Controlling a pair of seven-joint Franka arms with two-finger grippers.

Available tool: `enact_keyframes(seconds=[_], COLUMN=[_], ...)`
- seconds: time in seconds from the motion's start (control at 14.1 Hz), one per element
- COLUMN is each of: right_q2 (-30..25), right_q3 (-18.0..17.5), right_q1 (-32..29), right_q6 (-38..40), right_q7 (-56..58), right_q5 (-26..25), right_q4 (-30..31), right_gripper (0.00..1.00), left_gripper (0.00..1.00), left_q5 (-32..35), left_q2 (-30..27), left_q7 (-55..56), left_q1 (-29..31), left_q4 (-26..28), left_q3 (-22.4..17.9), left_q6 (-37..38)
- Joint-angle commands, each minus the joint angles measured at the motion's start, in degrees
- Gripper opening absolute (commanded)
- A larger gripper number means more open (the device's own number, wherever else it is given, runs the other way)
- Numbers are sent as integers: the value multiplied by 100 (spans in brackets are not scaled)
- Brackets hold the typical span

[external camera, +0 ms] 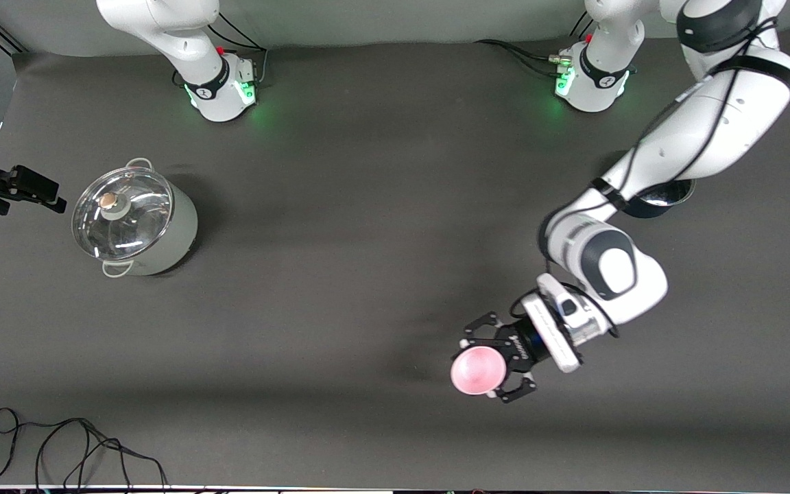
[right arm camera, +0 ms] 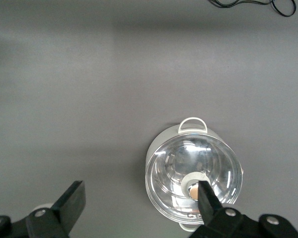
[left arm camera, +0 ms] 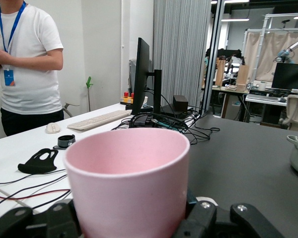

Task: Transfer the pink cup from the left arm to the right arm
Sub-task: 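Lift the pink cup with the left gripper toward the table middle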

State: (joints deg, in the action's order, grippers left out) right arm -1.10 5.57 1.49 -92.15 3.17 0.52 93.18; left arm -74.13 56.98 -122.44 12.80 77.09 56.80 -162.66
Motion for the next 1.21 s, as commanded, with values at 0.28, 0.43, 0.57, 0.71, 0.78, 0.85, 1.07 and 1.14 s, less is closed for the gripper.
enact_keyframes(seconds=[0.28, 0.43, 0.57, 0.71, 0.78, 0.85, 1.07, 1.14], right_q2=[-39, -4, 22, -12, -13, -13, -4, 31], right_q3=[5, -4, -12, -12, -12, -12, -21, -13], right_q1=[106, 106, 141, 220, 229, 333, 562, 667], right_q6=[-40, -31, 4, 109, 197, 302, 365, 365], right_q7=[8, -847, -1982, -3473, -4203, -4733, -5930, -6098], right_q5=[431, 511, 502, 502, 502, 502, 493, 502], right_q4=[-54, -160, -369, -528, -625, -704, -932, -1081], right_gripper=[100, 100, 100, 100, 100, 100, 100, 100], left_gripper=[0, 0, 0, 0, 0, 0, 0, 0], left_q5=[-40, -22, -14, -13, -13, -13, 13, 13], left_q2=[-64, -64, -99, -169, -187, -187, -187, -187], left_q7=[817, 924, 932, 941, 941, 941, 941, 941], left_q1=[-1910, -2456, -2738, -2976, -3090, -3178, -3346, -3363], left_q4=[-1475, -1898, -2022, -2137, -2154, -2181, -2304, -2304], left_q3=[24, -63, -64, -55, -55, -46, -55, -55], left_q6=[-2100, -2427, -2717, -2893, -3033, -3148, -3289, -3307])
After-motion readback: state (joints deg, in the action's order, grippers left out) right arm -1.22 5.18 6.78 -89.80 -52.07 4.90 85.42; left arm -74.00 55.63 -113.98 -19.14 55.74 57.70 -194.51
